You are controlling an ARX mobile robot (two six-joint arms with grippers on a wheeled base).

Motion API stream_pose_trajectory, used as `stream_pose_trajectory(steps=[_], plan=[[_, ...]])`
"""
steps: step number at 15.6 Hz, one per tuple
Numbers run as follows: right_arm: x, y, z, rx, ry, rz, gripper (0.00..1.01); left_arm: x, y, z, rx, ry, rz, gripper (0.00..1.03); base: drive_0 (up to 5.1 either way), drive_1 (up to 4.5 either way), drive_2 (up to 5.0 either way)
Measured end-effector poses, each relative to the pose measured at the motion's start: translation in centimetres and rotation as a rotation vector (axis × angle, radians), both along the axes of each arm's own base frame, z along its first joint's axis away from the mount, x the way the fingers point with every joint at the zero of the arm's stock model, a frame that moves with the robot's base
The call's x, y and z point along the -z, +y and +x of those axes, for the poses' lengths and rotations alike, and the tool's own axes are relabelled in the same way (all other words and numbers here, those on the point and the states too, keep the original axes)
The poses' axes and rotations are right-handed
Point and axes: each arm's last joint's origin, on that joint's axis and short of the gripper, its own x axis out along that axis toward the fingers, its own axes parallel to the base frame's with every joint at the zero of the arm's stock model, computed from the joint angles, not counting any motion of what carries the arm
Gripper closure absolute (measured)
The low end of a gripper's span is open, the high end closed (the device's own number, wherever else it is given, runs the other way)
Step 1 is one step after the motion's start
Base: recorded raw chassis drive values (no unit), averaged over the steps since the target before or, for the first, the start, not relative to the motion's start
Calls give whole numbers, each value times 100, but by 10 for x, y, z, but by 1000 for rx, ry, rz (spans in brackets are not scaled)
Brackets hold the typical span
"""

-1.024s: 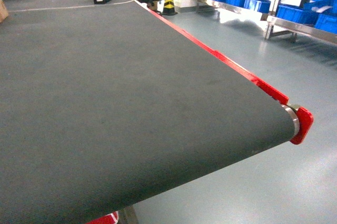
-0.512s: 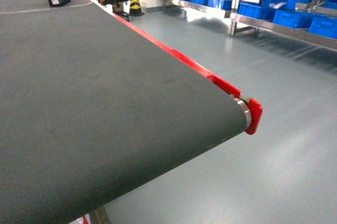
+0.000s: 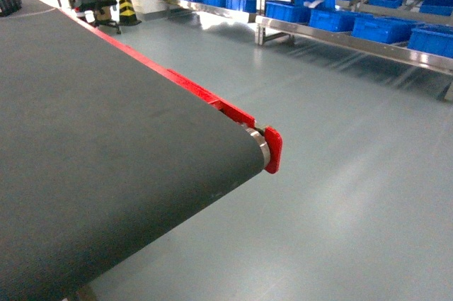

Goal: Sort blue parts and orange caps into right shelf containers

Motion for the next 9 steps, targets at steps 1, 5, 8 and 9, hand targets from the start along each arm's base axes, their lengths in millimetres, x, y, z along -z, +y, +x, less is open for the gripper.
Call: stream_pose_trajectory(steps=[1,5,8,9], plan=[[0,0,0,0,0,0,55,0,0,0,0,0,0,60,-155,-155,-155],[0,0,0,0,0,0,55,0,0,0,0,0,0,61,-162,-162,-162],[0,0,0,0,0,0,55,0,0,0,0,0,0,61,-162,-162,-162],[0,0,0,0,0,0,55,0,0,0,0,0,0,61,-162,-162,-162]])
